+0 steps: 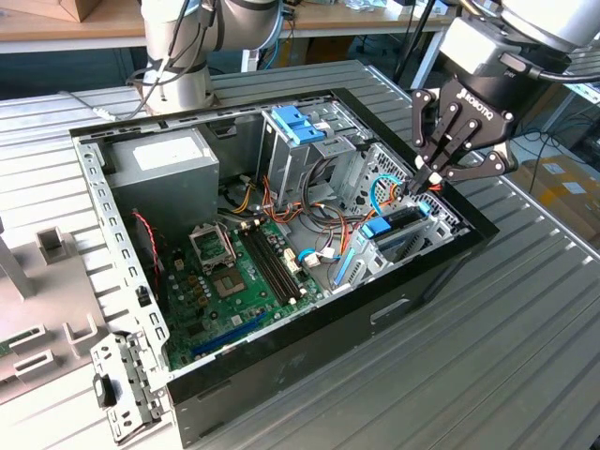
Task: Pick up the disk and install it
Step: 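Insert the disk into the insertion slot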
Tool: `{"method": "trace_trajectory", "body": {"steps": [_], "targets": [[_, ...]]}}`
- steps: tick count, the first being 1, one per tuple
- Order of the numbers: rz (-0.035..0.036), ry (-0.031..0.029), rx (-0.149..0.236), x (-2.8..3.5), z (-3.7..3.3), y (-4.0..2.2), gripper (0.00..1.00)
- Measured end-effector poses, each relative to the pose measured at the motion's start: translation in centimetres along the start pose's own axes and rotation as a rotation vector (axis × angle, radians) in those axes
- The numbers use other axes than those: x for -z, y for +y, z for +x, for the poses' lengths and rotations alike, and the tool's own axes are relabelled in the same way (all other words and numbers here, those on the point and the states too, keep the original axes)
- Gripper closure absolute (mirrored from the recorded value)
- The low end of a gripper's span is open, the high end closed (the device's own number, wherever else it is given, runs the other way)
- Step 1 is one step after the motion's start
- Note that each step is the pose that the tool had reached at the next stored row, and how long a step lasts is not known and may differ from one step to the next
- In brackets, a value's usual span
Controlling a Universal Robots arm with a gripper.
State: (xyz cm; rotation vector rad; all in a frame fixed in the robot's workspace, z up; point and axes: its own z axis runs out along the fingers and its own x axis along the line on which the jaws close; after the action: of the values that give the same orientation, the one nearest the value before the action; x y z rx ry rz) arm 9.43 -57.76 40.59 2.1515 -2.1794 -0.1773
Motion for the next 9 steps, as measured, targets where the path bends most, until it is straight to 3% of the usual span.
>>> {"method": "trace_trajectory", "body": {"steps": [1, 2, 4, 5, 6, 8, 9], "targets": [[0.0014, -0.0001, 0.0, -0.01, 0.0, 0.0, 0.89], [0.0194, -0.0001, 0.001, -0.02, 0.01, -0.01, 0.89], [0.0462, -0.0005, 0.001, -0.02, 0.01, -0.01, 0.89], [0.0652, -0.0007, 0.002, -0.02, 0.0, 0.0, 0.89], [0.0889, -0.0009, 0.003, -0.02, 0.0, 0.0, 0.89], [0.1257, -0.0015, 0.004, -0.04, 0.0, 0.01, 0.89], [0.1301, -0.0015, 0.004, -0.04, 0.01, 0.0, 0.89]]}}
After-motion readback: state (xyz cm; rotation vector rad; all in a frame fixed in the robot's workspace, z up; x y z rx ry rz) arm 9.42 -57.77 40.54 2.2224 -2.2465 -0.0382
